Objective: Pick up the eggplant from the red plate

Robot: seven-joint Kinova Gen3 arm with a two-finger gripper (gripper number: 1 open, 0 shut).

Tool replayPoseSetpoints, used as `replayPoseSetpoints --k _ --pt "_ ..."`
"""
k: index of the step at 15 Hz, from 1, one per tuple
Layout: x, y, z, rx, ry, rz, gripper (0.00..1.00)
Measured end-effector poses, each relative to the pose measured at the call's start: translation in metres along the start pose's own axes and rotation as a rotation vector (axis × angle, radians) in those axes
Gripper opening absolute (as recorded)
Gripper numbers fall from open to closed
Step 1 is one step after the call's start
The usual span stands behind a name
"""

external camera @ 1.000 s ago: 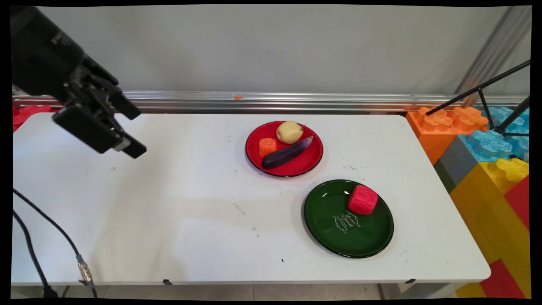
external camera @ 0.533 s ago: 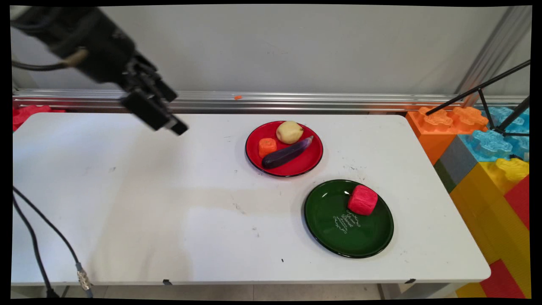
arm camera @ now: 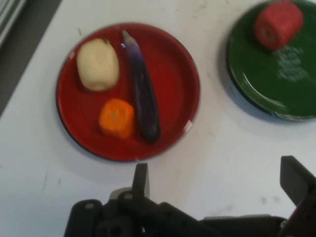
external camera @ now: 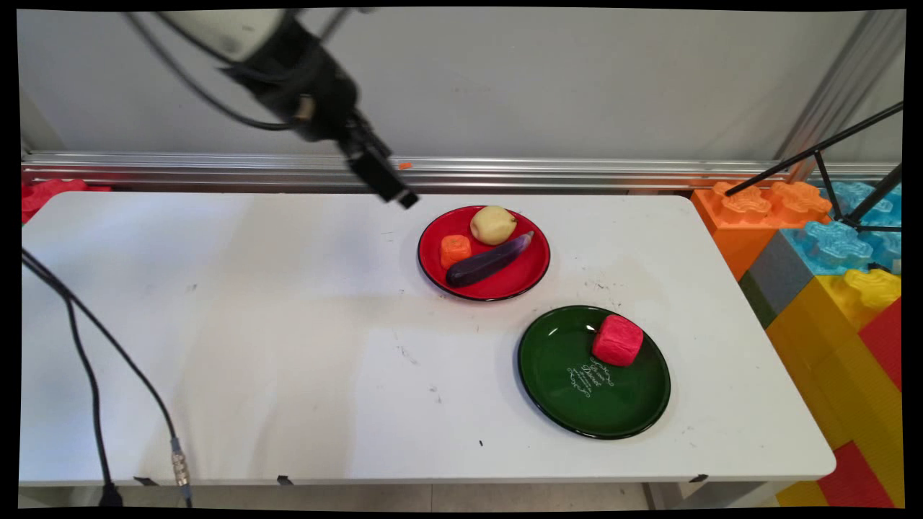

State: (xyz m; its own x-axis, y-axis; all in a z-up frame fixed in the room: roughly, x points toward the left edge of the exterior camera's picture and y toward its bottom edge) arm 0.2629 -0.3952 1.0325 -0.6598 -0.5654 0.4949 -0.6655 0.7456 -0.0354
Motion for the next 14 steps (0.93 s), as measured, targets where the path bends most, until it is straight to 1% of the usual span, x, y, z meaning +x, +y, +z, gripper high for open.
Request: replayPoseSetpoints --k 4,6,8,11,14 --pt "0.040 -0.010 0.052 0.035 0.003 -0.041 1.00" --pt "0.058 -0.013 0.076 0.044 -0.001 -0.058 1.00" --pt "0.071 -0.015 0.096 0.047 -0.007 -0.070 1.00" --pt "0.086 -0.015 0.127 0.049 -0.022 -0.093 1.00" --pt "0.090 -0.016 0.151 0.057 -0.040 -0.110 1.00"
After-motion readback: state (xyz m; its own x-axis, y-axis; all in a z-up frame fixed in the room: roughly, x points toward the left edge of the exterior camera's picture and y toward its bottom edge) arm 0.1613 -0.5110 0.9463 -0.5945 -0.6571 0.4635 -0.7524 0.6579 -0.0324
